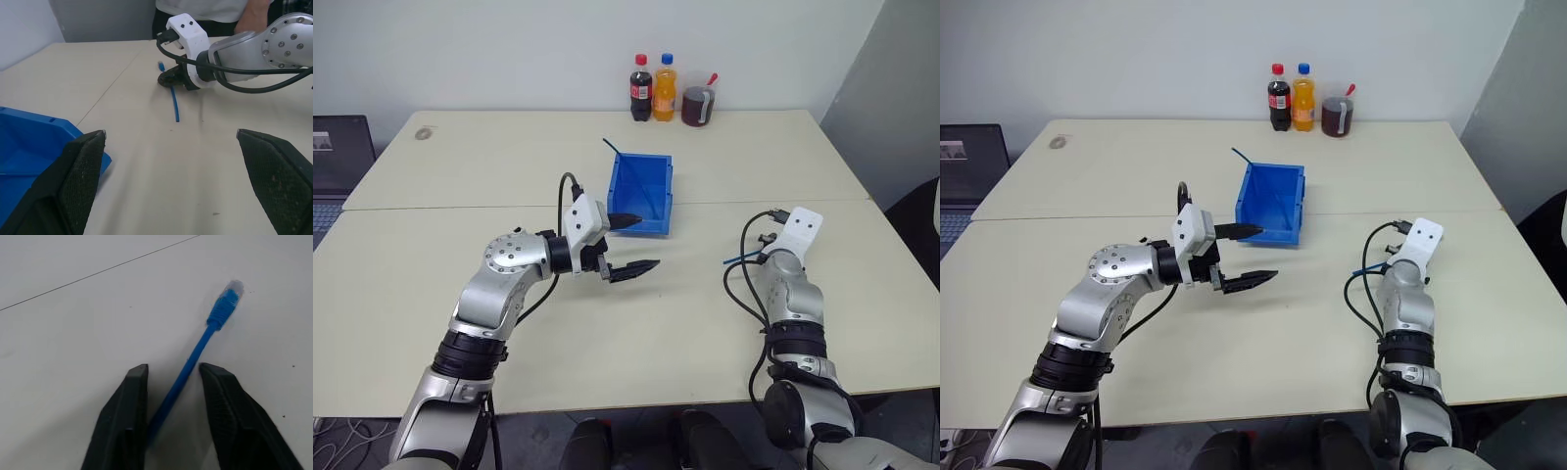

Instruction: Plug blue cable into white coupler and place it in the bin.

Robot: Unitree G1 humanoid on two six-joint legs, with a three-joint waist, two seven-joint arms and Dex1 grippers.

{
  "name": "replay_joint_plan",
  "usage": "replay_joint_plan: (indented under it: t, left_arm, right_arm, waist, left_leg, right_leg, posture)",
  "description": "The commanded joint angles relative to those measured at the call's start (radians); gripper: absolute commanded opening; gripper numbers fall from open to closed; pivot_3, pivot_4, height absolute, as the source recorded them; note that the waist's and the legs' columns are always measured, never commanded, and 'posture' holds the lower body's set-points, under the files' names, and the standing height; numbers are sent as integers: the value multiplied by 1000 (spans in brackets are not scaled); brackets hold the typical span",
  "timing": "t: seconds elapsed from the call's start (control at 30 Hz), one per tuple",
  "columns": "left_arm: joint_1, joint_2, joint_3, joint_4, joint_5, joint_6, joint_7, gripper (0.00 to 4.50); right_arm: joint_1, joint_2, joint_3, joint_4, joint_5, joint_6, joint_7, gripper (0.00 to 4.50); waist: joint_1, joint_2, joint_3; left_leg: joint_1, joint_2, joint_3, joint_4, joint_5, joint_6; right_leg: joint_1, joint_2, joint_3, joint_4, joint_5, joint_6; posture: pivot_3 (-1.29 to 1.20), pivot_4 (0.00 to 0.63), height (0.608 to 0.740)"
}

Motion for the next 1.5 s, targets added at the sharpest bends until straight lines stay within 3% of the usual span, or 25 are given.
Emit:
replay_joint_plan:
  t: [0.03, 0.13, 0.33, 0.43, 0.53, 0.67, 0.73, 0.77, 0.87, 1.0, 1.1, 1.27, 1.5]
  left_arm:
    - [-25, 5, 35, -10, -1, -23, 12, 4500]
    - [-24, 6, 35, -12, -2, -24, 12, 4500]
    - [-21, 5, 29, -10, 1, -29, 13, 4500]
    - [11, 20, 41, -51, -14, -10, 13, 4500]
    - [87, 64, 73, -102, -27, 1, 8, 4500]
    - [273, 130, 192, -164, -11, -19, 70, 4500]
    - [394, 133, 263, -229, -17, -11, 120, 4500]
    - [523, 97, 313, -315, -21, 1, 174, 4500]
    - [845, -6, 381, -547, -26, 18, 289, 4500]
    - [1089, -119, 374, -711, 3, 11, 401, 4500]
    - [1265, -243, 329, -783, 40, -20, 505, 4500]
    - [1405, -340, 207, -830, 132, -100, 590, 4500]
    - [1486, -388, 121, -795, 231, -224, 666, 4500]
  right_arm:
    - [2, -8, 3, 13, 5, -7, -15, 650]
    - [2, -16, 0, 19, 5, -10, -23, 41]
    - [12, -46, 21, -2, 3, 1, 17, 41]
    - [90, -137, 137, -152, 38, 94, 272, 41]
    - [224, -326, 306, -371, 81, 146, 609, 41]
    - [406, -651, 445, -623, 144, -12, 1072, 41]
    - [410, -727, 475, -652, 171, -83, 1215, 41]
    - [366, -730, 525, -629, 172, -141, 1302, 41]
    - [215, -638, 649, -488, 139, -289, 1432, 41]
    - [46, -438, 732, -240, 98, -409, 1468, 41]
    - [-88, -260, 819, 58, 1, -590, 1463, 41]
    - [-167, -123, 877, 349, -81, -776, 1497, 41]
    - [-187, -71, 887, 552, -148, -828, 1508, 41]
  waist:
    - [0, 0, 0]
    - [0, 0, 0]
    - [1, 0, 0]
    - [3, 0, 0]
    - [3, 3, 1]
    - [-3, 4, 3]
    - [-10, 4, 3]
    - [-13, 3, 4]
    - [-32, -2, 6]
    - [-22, -9, 9]
    - [-7, -7, 9]
    - [9, -8, 9]
    - [4, -7, 8]
  left_leg:
    - [0, 0, 0, 0, 0, 0]
    - [0, 0, 0, 0, 0, 0]
    - [0, 0, 0, 0, 0, 0]
    - [0, -1, 0, 0, 0, 0]
    - [-1, -1, 0, 0, 0, 0]
    - [-2, 0, 0, -1, -1, 2]
    - [-1, 1, -1, -1, -2, 3]
    - [-1, 2, -1, -1, -2, 3]
    - [9, 3, -2, 0, -2, 3]
    - [8, 3, -1, 1, -2, 2]
    - [9, 3, -2, 1, -1, 3]
    - [6, 1, 0, 1, -1, 3]
    - [8, 1, 5, 1, -2, 3]
  right_leg:
    - [0, 0, 0, 0, 0, 0]
    - [0, 0, 0, 0, 0, 0]
    - [0, 0, 0, 0, 0, 0]
    - [0, 0, 0, 0, 0, 0]
    - [0, 0, 0, -1, 0, 0]
    - [-1, 0, 0, -1, -3, 1]
    - [-1, 0, -1, -1, -4, 1]
    - [-1, 0, 0, -1, -4, 1]
    - [6, -2, 2, 0, -2, -1]
    - [6, -3, 4, 0, -1, -1]
    - [7, -3, 1, 1, -2, -3]
    - [6, -3, 1, -1, -4, -4]
    - [5, -4, 3, 0, -7, -7]
  posture:
    - [0, 150, 740]
    - [0, 150, 740]
    - [0, 150, 740]
    - [0, 150, 740]
    - [0, 150, 740]
    - [0, 150, 740]
    - [0, 150, 740]
    - [0, 150, 740]
    - [0, 150, 740]
    - [0, 150, 740]
    - [0, 150, 740]
    - [0, 150, 740]
    - [0, 150, 740]
